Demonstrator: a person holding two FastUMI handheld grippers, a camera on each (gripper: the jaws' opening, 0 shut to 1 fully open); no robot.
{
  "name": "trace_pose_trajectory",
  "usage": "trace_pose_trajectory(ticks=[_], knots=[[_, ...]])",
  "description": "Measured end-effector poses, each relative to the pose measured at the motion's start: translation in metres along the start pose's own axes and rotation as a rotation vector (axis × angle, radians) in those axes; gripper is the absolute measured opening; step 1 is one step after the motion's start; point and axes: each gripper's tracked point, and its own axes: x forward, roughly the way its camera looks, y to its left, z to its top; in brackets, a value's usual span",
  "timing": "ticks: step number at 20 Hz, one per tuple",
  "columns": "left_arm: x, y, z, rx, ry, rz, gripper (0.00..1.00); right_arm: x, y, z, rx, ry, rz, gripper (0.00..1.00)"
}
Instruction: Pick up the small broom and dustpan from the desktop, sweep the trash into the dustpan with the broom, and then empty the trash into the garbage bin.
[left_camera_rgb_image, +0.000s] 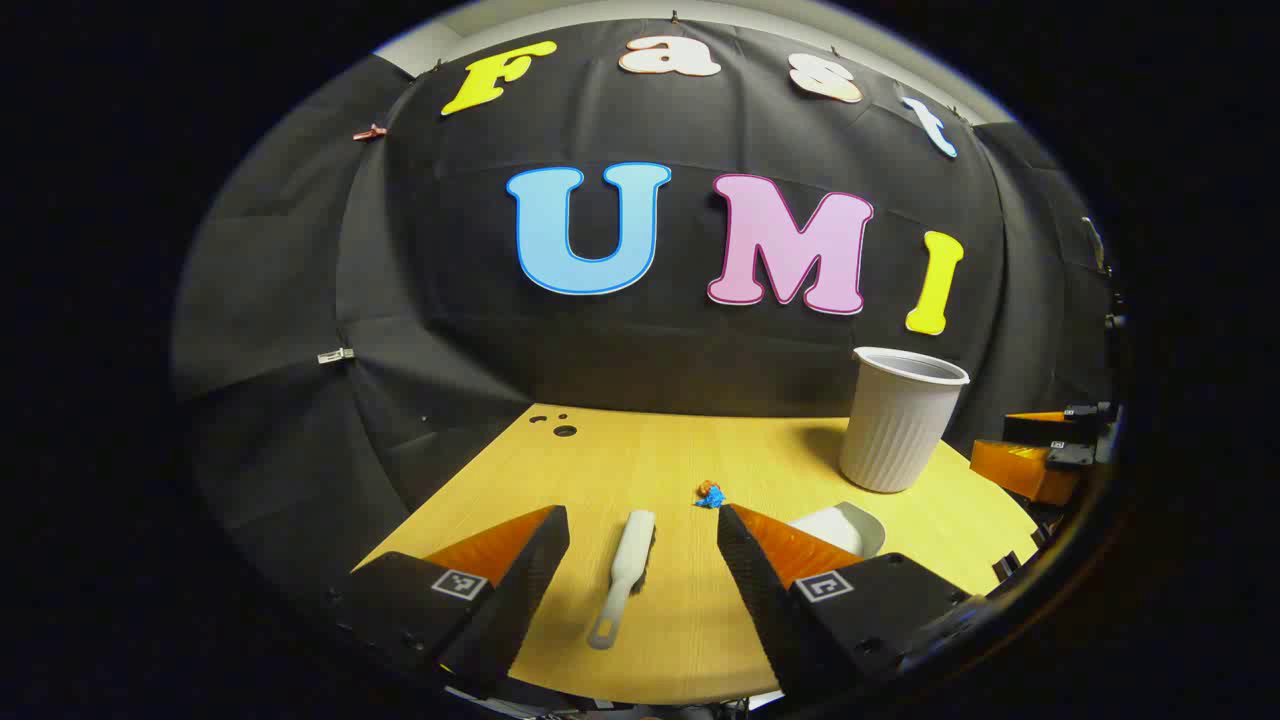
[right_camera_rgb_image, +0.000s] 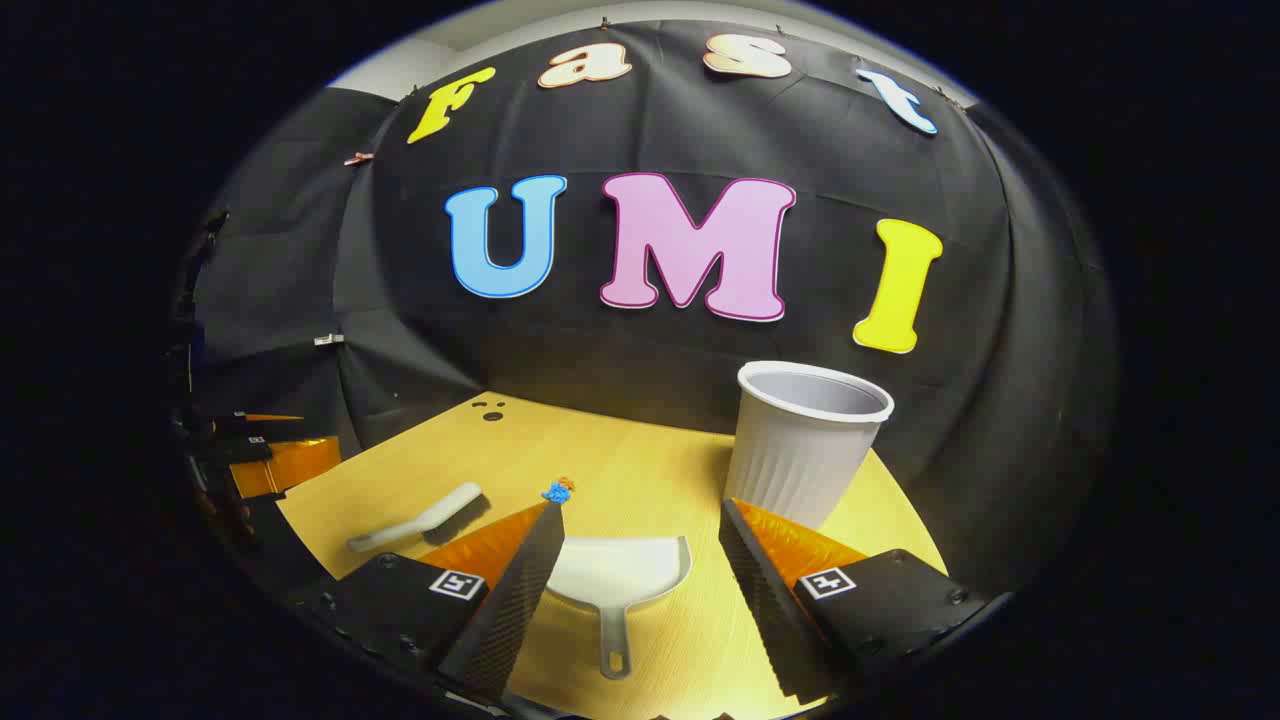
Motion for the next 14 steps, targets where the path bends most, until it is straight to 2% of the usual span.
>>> trace_pose_trajectory(ticks=[10, 14], knots=[[0.004, 0.014, -0.035, -0.023, 0.094, 0.001, 0.96, 0.005, -0.001, -0.01, 0.041, 0.025, -0.007, 0.98], [0.018, 0.015, -0.043, -0.089, 0.135, -0.029, 0.96, 0.007, 0.006, -0.012, 0.037, 0.034, 0.006, 0.98]])
